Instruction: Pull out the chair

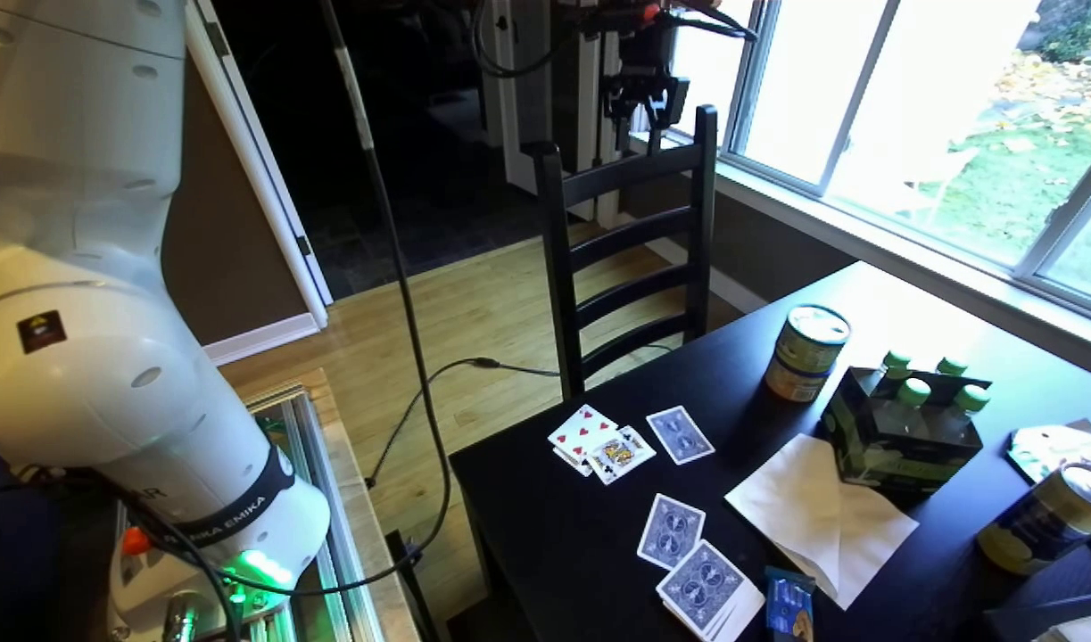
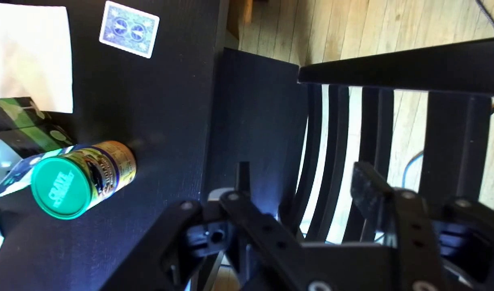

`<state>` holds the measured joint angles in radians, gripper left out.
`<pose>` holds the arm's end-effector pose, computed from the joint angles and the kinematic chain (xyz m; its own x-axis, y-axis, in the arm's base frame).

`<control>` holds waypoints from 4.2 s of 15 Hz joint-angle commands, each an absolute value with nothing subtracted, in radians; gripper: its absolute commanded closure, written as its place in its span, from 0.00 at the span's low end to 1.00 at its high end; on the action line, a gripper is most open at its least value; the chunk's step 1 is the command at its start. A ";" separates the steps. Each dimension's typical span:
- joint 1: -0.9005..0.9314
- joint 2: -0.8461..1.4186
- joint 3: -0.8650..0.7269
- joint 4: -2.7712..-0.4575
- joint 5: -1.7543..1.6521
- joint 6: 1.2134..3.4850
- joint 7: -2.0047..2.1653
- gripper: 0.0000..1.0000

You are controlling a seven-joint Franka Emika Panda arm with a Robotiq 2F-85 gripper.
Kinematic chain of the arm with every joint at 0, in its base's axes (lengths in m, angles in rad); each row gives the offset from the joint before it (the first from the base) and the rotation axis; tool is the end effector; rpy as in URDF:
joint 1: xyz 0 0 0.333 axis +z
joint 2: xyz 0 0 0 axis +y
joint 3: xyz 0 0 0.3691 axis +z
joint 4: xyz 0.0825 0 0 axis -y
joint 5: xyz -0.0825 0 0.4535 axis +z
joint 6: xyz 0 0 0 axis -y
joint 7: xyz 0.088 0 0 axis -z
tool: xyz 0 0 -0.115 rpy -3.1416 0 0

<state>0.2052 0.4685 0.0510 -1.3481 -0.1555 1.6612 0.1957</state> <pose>0.7504 0.1719 0.4687 0.9892 0.0722 -0.1272 0.0917 -0.9836 0.1552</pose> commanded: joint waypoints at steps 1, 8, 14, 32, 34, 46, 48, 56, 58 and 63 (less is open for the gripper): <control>0.136 0.428 0.087 -1.503 -0.005 1.831 0.133 0.62; 0.082 0.457 0.086 -1.661 0.190 2.092 0.089 0.86; 0.050 0.446 0.139 -1.698 0.295 2.145 -0.009 1.00; -0.100 0.463 0.154 -1.807 0.801 1.816 -0.447 1.00; -0.096 0.472 0.151 -1.808 0.823 1.814 -0.464 1.00; -0.065 0.543 0.176 -1.804 1.095 1.947 -0.691 1.00; -0.059 0.557 0.177 -1.795 1.133 1.939 -0.737 1.00; -0.032 0.592 0.167 -1.769 1.223 1.908 -0.857 1.00; -0.029 0.586 0.162 -1.774 1.228 1.908 -0.863 1.00; -0.011 0.568 0.143 -1.784 1.202 1.942 -0.834 1.00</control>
